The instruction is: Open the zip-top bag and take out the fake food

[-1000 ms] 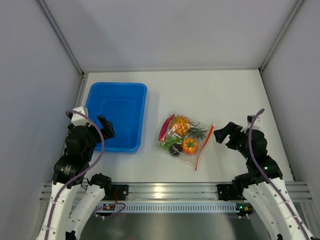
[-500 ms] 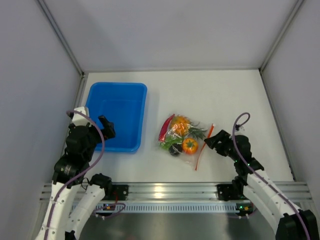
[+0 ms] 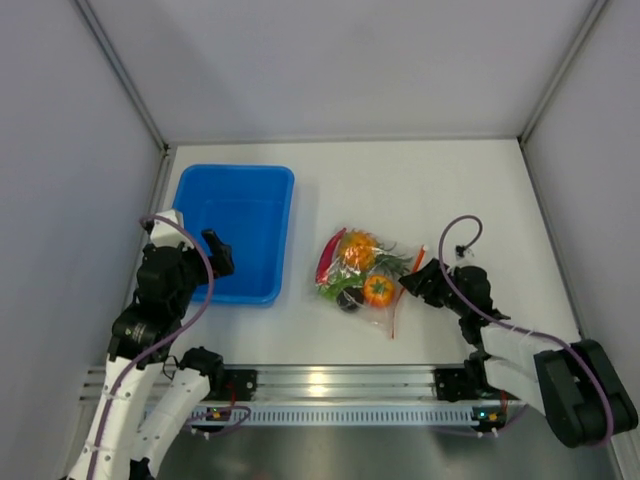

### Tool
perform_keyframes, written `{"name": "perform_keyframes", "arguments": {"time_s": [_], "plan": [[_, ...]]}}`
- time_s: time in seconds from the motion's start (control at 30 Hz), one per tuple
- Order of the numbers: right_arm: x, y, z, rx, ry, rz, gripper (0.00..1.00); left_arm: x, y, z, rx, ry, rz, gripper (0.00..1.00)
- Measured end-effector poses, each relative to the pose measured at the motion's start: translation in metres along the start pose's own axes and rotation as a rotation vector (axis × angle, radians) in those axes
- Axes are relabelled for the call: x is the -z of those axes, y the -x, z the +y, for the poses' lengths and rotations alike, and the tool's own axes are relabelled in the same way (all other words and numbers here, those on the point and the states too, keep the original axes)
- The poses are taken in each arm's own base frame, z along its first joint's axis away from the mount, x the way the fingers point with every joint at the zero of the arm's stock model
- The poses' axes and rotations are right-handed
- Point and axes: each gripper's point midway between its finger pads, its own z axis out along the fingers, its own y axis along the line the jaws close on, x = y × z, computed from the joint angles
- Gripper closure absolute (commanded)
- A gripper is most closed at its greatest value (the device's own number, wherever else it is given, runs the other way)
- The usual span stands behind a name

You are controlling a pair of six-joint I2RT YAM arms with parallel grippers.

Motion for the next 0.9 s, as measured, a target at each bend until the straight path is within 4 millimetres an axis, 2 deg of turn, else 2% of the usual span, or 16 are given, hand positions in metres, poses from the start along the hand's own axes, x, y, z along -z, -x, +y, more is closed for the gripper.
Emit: {"name": "perform_keyframes", "arguments": {"time_s": [0.33, 0.43, 0.73, 0.77, 0.83, 0.87, 0.9], "plan": [[-0.008, -0.005, 0.020, 0.035, 0.095, 0.015, 0.37, -0.002, -0.002, -0.002, -0.003, -0.010, 0.013, 0.02], [-0.009, -0.005, 0.025, 0.044, 0.115, 0.013, 0.41, -0.002, -0.003, -0.003, -0.003, -0.016, 0.016, 0.02], [-0.019, -0.011, 0.017, 0.014, 0.082, 0.038, 0.50, -0.004, -0.005, -0.005, -0.006, -0.019, 0.029, 0.02], [-0.020, -0.012, 0.016, 0.009, 0.080, 0.041, 0.60, -0.004, -0.005, -0.005, -0.006, -0.020, 0.029, 0.02], [-0.024, -0.014, 0.014, -0.004, 0.080, 0.048, 0.72, -0.004, -0.005, -0.005, -0.006, -0.020, 0.029, 0.02], [-0.025, -0.015, 0.014, -0.011, 0.078, 0.053, 0.83, -0.004, -0.005, -0.005, -0.006, -0.020, 0.030, 0.02], [-0.027, -0.015, 0.014, -0.012, 0.082, 0.053, 0.85, -0.004, -0.005, -0.005, -0.006, -0.020, 0.030, 0.02]]}}
